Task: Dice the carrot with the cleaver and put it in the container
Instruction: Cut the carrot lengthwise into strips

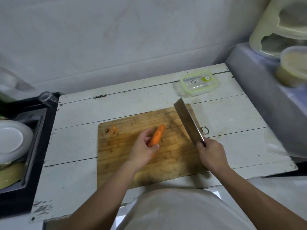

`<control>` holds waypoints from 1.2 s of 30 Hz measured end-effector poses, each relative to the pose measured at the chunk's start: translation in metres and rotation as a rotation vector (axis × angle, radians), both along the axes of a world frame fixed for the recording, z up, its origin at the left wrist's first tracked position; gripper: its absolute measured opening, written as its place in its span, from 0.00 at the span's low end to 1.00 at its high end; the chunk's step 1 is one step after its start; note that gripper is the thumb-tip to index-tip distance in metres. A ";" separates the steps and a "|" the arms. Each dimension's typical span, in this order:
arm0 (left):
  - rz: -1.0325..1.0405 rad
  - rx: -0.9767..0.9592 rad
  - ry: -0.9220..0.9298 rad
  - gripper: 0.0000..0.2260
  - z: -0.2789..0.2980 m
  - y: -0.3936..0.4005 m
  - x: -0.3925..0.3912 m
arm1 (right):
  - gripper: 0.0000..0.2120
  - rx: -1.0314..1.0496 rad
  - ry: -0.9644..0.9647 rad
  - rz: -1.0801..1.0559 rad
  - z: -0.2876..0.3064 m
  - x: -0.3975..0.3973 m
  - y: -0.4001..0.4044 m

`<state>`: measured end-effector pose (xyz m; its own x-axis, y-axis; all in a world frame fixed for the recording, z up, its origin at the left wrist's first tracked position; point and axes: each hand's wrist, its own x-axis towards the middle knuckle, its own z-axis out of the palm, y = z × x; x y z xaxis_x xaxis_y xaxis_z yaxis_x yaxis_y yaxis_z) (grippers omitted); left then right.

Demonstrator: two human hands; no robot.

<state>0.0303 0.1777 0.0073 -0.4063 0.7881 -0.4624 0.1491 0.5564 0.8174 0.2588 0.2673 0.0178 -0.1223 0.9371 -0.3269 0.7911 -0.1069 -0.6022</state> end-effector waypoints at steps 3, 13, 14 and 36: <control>-0.245 0.011 0.579 0.22 -0.009 -0.012 0.000 | 0.16 0.008 0.020 0.022 0.001 -0.002 -0.002; -0.190 -0.052 0.173 0.24 -0.007 -0.041 -0.054 | 0.17 0.056 -0.074 0.325 0.021 0.005 0.010; -0.256 -0.056 0.146 0.23 -0.003 -0.038 -0.065 | 0.17 0.054 -0.104 0.370 0.025 0.002 0.010; 0.413 -0.150 -0.220 0.23 -0.002 -0.020 -0.010 | 0.19 -0.047 0.000 0.353 0.028 -0.058 -0.033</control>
<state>0.0204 0.1577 0.0054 -0.5510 0.4999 -0.6681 -0.2761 0.6463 0.7113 0.2008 0.2341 0.0460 -0.4355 0.8211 -0.3689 0.7843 0.1450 -0.6032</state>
